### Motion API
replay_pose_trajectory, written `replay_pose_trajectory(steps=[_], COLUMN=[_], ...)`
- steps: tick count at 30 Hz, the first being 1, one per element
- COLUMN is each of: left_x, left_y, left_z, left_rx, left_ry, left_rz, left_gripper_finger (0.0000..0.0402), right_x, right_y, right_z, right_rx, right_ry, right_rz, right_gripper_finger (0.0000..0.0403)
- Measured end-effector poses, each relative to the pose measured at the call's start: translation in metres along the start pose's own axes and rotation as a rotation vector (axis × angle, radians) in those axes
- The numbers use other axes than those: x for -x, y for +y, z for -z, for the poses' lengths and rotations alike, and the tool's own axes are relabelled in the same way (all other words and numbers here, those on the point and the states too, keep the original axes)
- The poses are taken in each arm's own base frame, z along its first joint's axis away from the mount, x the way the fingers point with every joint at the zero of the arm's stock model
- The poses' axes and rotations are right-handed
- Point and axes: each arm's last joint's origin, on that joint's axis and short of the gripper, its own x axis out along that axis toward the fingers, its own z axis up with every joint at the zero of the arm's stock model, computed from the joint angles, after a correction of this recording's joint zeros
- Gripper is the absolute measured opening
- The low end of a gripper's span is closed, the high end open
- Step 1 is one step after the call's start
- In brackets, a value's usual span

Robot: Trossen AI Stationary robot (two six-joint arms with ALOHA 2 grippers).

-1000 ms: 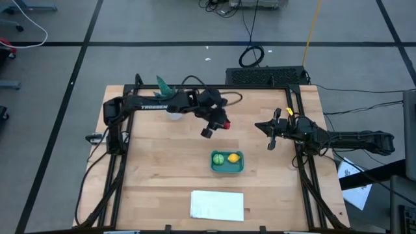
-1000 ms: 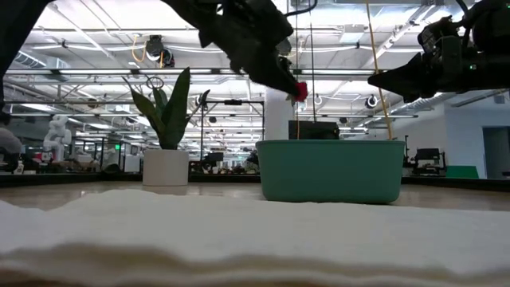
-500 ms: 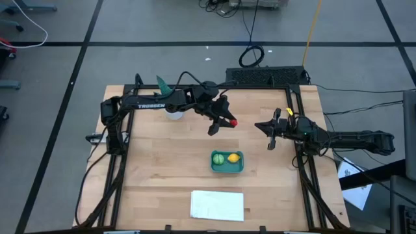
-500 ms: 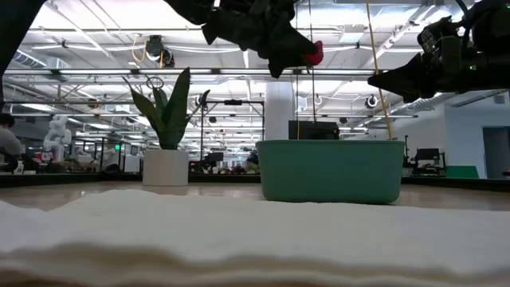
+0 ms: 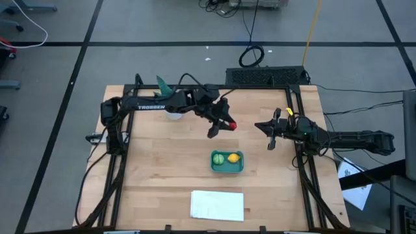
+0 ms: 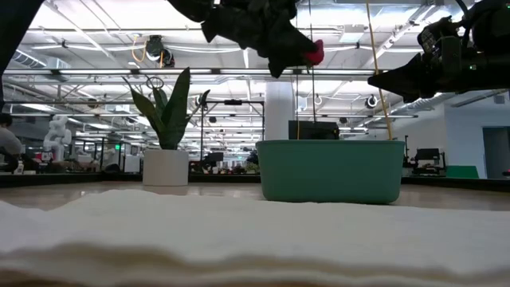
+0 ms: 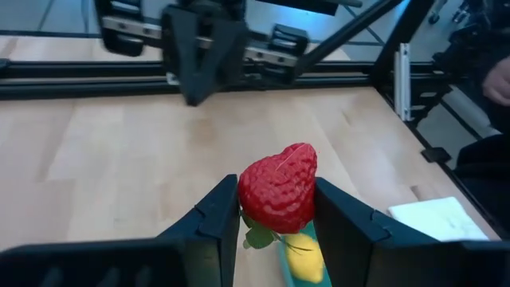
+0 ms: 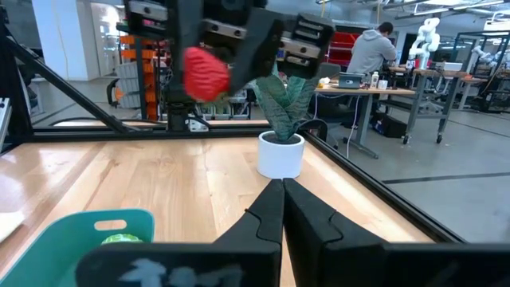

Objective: Pick and placing Produce into tupperware
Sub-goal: Put the strawberry into the bin

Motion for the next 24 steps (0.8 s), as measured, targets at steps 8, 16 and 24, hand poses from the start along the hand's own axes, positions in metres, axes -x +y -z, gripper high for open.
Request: replay_pose_trajectory(steps=[8, 16, 24], left_x=[-0.015, -0.024, -0.031], left_y=[-0.028, -0.048, -0.066], left_z=[-0.002, 0.000, 0.003], left_rx=[-0.028, -0.046, -0.115], left_ry=[0.016, 0.052, 0.094], left_rz=[0.065, 0.102, 0.126], left_gripper_finger=[0.0129, 0.0129, 0.0129], right_x=[0.000, 0.000, 0.000], right_y=[0.000, 0.000, 0.000], right_z=[0.000, 0.000, 0.000], right_rx=[0.000, 0.000, 0.000], right_ry=[0.000, 0.000, 0.000], right_rz=[0.000, 0.000, 0.000], right_gripper_finger=[0.0000, 0.0000, 0.0000])
